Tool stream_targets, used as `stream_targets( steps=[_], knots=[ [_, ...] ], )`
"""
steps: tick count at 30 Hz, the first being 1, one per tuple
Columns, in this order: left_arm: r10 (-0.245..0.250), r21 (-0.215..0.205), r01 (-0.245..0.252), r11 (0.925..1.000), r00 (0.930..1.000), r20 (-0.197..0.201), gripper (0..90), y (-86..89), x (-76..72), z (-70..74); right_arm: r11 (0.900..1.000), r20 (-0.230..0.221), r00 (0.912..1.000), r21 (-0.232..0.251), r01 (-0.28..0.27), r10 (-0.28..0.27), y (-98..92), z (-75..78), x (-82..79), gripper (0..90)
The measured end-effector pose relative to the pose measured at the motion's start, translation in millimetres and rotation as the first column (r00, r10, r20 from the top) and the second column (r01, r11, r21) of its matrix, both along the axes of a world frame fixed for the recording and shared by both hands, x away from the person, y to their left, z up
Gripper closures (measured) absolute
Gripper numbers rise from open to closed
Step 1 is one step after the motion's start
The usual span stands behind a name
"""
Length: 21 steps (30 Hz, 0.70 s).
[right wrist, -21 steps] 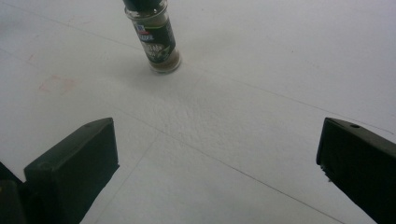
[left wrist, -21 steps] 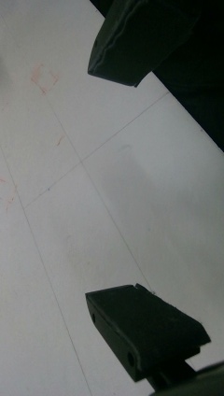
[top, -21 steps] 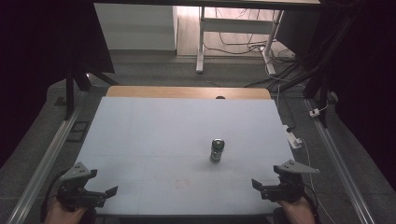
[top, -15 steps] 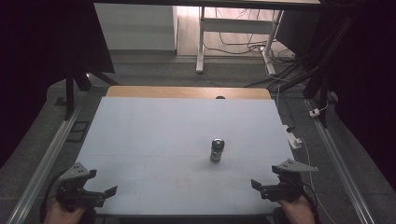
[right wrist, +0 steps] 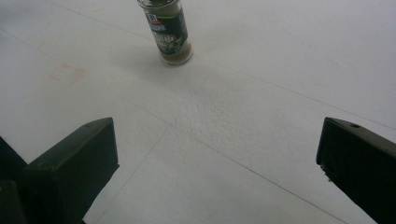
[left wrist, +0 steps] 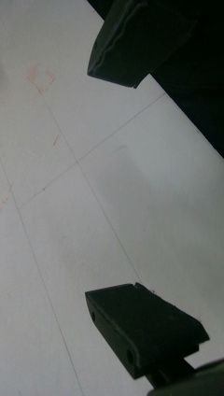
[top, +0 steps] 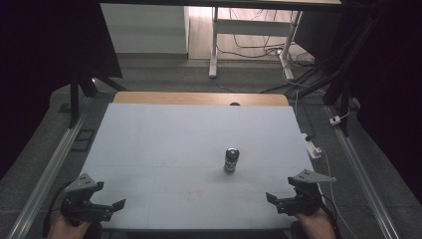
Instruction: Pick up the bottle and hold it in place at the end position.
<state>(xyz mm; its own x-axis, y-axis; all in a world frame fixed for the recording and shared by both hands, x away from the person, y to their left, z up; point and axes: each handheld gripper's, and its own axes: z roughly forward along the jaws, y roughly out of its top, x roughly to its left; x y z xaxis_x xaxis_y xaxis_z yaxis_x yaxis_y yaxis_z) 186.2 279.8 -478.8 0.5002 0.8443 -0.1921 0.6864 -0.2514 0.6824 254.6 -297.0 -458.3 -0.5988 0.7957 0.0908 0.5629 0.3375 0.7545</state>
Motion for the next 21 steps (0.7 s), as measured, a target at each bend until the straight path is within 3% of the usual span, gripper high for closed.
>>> stream_targets(
  steps=[5, 21],
  knots=[
    [0.002, -0.002, -0.002, 1.0, 1.0, -0.003, 0.8, 0.2, 0.2, -0.2, 1.0, 0.0, 1.0, -0.013, -0.007, 0.007, 1.7, 0.3, -0.7, 0.0],
    [0.005, -0.007, -0.005, 1.0, 0.9999, -0.013, 1.0, 0.8, 1.2, -0.7, 0.999, 0.007, 0.9992, 0.022, -0.04, 0.04, 6.3, 5.1, 0.7, 0.0]
  ],
)
